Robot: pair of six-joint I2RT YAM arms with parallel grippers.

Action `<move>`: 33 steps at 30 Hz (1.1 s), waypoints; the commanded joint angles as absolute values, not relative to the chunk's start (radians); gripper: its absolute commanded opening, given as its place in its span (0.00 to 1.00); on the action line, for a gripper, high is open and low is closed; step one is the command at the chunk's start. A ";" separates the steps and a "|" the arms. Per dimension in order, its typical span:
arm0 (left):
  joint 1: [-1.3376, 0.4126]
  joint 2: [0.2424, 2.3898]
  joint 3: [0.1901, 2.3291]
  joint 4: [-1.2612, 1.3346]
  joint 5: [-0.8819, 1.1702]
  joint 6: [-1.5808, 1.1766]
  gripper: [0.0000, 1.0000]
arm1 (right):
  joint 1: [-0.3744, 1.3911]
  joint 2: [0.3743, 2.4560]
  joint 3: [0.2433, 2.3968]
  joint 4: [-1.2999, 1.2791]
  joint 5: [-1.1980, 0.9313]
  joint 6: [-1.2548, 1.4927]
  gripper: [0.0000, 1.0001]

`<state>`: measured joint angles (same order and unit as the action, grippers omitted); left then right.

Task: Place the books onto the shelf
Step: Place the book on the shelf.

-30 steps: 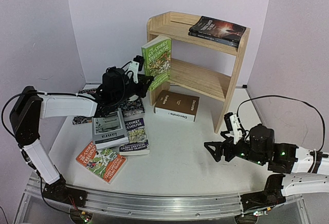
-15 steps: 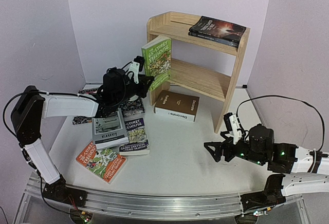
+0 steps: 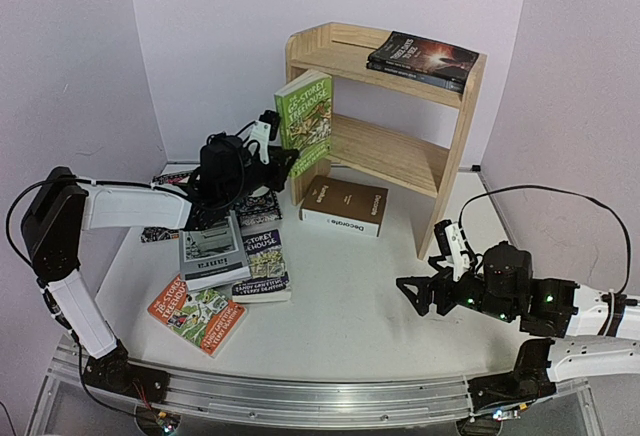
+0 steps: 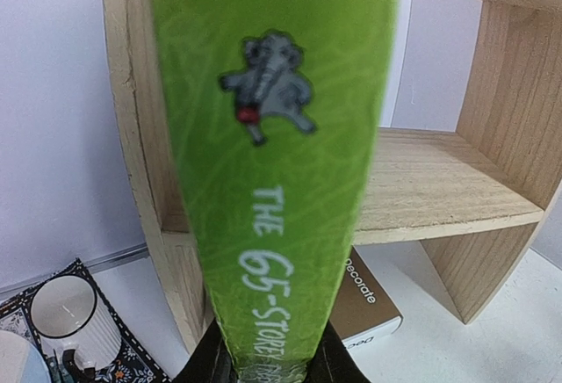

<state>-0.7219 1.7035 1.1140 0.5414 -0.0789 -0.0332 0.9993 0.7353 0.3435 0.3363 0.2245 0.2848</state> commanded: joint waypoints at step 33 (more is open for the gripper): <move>-0.711 1.703 1.268 0.470 -0.079 -0.058 0.00 | 1.001 0.694 0.358 0.350 0.225 0.304 0.98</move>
